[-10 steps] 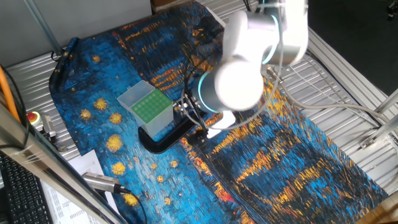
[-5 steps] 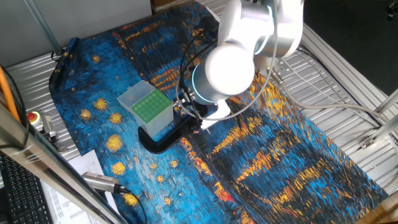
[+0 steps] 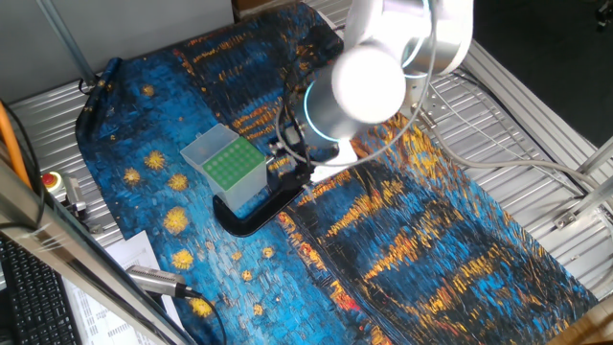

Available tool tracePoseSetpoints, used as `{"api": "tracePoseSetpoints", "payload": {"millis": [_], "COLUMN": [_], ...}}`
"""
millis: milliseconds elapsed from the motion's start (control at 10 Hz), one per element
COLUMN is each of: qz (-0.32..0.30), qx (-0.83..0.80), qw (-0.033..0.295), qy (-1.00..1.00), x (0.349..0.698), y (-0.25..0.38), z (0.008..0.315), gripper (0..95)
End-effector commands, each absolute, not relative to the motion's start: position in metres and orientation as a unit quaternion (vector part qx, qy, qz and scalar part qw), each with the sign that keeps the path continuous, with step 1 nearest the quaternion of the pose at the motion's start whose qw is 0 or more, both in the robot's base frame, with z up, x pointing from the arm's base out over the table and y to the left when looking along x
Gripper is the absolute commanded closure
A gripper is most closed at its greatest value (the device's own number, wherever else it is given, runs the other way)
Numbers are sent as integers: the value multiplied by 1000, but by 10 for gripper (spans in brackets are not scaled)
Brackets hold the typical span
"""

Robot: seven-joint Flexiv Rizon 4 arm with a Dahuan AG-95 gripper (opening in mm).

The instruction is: Insert a large pipette tip into the holder for large pipette tips

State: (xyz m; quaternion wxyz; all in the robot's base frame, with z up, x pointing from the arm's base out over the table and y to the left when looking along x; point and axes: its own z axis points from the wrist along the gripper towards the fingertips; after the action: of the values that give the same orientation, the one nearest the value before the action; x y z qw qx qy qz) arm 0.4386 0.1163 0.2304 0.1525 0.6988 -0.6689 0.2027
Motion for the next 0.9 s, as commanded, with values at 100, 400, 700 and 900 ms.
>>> {"api": "tracePoseSetpoints", "payload": {"millis": [100,400,700,900], "qz": [192,192,188,202], "qx": [738,752,731,707], "qw": [195,203,192,180], "qy": [-617,-597,-627,-653], "x": [460,472,472,472], "y": [103,83,80,80], "z": [254,267,269,269], "gripper": [950,950,950,950]}}
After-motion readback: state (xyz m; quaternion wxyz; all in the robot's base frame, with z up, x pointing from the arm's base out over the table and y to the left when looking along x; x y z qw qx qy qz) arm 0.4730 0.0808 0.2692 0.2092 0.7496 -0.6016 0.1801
